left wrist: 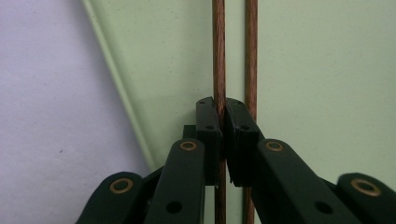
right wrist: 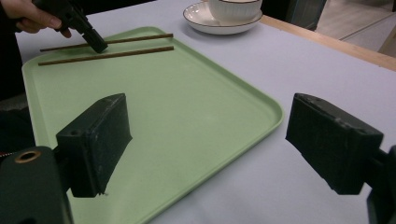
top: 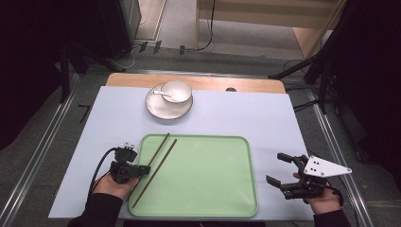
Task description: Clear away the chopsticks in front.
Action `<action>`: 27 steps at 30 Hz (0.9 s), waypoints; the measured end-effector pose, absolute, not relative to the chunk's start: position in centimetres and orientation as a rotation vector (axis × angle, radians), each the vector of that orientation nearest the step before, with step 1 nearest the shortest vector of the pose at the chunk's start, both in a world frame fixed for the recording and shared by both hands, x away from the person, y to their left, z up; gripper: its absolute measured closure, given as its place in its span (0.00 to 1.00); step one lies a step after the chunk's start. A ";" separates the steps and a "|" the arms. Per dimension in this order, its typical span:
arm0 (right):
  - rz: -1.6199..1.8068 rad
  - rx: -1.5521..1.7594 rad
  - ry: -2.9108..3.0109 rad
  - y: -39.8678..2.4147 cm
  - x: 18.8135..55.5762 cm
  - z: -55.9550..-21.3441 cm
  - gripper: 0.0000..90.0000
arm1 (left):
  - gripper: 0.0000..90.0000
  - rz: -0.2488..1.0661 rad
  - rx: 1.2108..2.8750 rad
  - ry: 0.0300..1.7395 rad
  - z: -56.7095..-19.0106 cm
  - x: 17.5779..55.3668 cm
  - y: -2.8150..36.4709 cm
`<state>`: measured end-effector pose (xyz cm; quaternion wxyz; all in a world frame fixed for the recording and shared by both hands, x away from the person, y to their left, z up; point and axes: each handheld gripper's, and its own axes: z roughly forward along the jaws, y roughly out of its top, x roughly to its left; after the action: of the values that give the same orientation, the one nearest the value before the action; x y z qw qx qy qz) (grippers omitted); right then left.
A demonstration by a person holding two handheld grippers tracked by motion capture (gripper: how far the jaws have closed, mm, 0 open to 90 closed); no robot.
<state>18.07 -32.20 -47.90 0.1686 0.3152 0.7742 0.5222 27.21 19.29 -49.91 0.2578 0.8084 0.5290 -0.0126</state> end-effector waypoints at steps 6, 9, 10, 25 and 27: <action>1.485 0.896 2.199 -32.2 18.1 -47.9 0.16 | 0.95 -0.038 2.203 1.421 -49.9 26.9 18.9; 1.486 0.897 2.199 -32.2 18.1 -47.9 0.16 | 0.95 -0.038 2.206 1.414 -49.9 26.9 18.7; 1.486 0.898 2.199 -32.2 18.1 -47.9 0.16 | 0.95 -0.040 2.201 1.413 -50.0 26.9 18.6; 1.485 0.897 2.203 -32.2 18.0 -47.9 0.16 | 0.91 -0.021 2.218 1.379 -50.0 27.1 17.8; 1.484 0.896 2.204 -32.2 18.0 -47.9 0.16 | 0.90 -0.030 2.211 1.380 -50.0 27.2 17.9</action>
<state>18.05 -32.23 -47.93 0.1680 0.3151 0.7747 0.5218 27.20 17.87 -49.99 0.2644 0.8182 0.5105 -0.0112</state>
